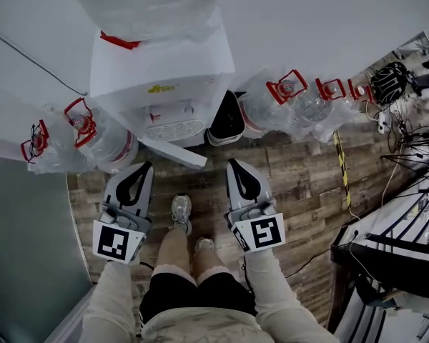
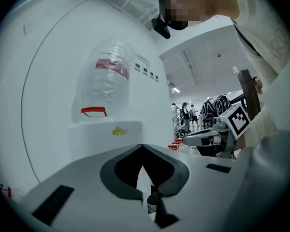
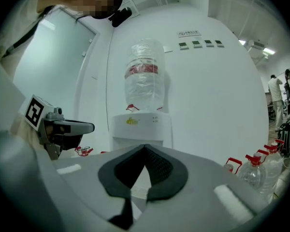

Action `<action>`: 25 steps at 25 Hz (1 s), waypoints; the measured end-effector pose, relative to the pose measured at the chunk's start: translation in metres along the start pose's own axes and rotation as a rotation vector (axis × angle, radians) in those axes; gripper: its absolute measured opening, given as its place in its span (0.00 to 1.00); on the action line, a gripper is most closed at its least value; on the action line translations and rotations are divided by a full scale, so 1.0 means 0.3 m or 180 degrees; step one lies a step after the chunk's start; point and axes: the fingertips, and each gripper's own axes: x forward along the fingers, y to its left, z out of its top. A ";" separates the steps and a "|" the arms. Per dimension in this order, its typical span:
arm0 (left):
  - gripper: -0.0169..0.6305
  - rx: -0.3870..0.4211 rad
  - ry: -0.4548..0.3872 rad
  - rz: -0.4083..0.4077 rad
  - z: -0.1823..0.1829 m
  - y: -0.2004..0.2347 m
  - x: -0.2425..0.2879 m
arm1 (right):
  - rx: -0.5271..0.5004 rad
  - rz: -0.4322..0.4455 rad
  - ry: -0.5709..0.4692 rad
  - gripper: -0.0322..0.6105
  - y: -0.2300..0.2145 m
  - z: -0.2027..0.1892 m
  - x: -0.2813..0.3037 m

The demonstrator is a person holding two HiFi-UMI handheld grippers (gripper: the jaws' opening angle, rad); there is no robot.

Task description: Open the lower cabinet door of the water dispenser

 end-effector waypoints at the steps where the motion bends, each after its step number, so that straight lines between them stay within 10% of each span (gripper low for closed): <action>1: 0.03 0.0007 -0.0010 0.0003 0.045 -0.007 -0.015 | 0.0007 -0.0008 0.0002 0.06 0.004 0.041 -0.018; 25: 0.03 0.0215 -0.0209 0.0208 0.626 -0.174 -0.368 | -0.0134 -0.0015 -0.0124 0.06 0.161 0.627 -0.378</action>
